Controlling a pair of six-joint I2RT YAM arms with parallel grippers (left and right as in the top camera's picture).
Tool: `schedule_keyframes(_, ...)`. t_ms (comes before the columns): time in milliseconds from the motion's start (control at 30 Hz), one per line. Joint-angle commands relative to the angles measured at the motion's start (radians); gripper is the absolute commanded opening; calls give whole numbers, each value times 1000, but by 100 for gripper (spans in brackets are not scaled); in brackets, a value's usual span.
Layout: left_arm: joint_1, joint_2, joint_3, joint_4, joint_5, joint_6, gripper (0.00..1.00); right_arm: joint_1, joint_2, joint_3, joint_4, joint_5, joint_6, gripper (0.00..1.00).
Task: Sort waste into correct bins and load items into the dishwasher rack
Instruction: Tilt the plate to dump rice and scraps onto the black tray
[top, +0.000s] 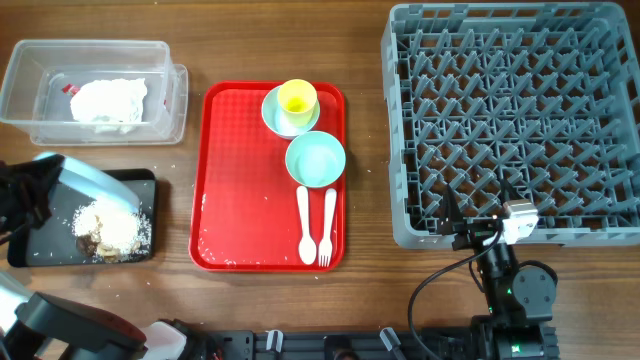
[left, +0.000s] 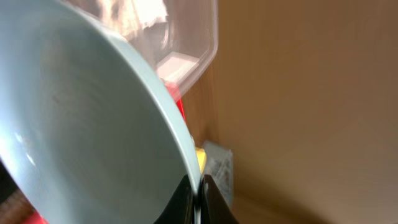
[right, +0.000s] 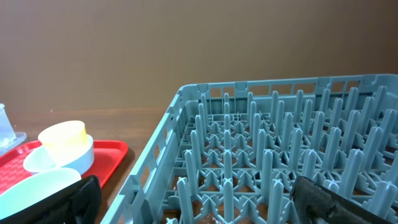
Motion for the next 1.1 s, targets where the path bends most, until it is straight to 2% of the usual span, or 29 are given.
schedule_keyframes(0, 21, -10, 16, -17, -54, -47, 4, 4, -2, -1, 5, -12, 13, 100)
schedule_keyframes(100, 22, -9, 15, -29, -76, -26, 4, 4, -2, -1, 5, -12, 13, 100)
schedule_keyframes(167, 26, -10, 15, -72, -21, -10, 4, 4, -2, -1, 5, -12, 13, 100)
schedule_keyframes(233, 27, -10, 15, -32, -9, 0, 4, 4, -2, -1, 5, -12, 13, 100)
schedule_keyframes(300, 35, -10, 15, -58, 61, 11, 4, 4, -2, -1, 5, -12, 13, 100)
schedule_keyframes(367, 35, -10, 15, -64, 68, 5, 4, 4, -2, -1, 5, -12, 13, 100)
schedule_keyframes(400, 35, -11, 15, -86, 112, 42, 4, 4, -2, -1, 5, -12, 13, 100)
schedule_keyframes(467, 37, -10, 15, -20, 55, 43, 4, 4, -2, -1, 5, -12, 13, 100)
schedule_keyframes(500, 42, -9, 15, -71, 66, 23, 4, 4, -2, -1, 5, -12, 13, 100)
schedule_keyframes(533, 45, -11, 15, -122, 119, 63, 4, 4, -2, -1, 5, -12, 13, 100)
schedule_keyframes(567, 45, -11, 15, -110, 144, 103, 4, 4, -2, -1, 5, -12, 13, 100)
schedule_keyframes(633, 45, -11, 15, -77, 88, 79, 4, 4, -2, -1, 5, -12, 13, 100)
schedule_keyframes(700, 48, -11, 15, -126, 160, 118, 4, 4, -2, -1, 5, -12, 13, 100)
schedule_keyframes(767, 50, -9, 15, -62, 152, 90, 4, 4, -2, -1, 5, -12, 13, 100)
schedule_keyframes(800, 56, -9, 15, -106, 174, 68, 4, 4, -2, -1, 5, -12, 13, 100)
schedule_keyframes(833, 60, -10, 15, -115, 209, 98, 4, 4, -2, -1, 5, -12, 13, 100)
schedule_keyframes(900, 60, -10, 15, -101, 187, 108, 4, 4, -2, -1, 5, -12, 13, 100)
schedule_keyframes(1067, 60, -14, 15, -198, 213, 165, 4, 4, -2, -1, 5, -12, 13, 100)
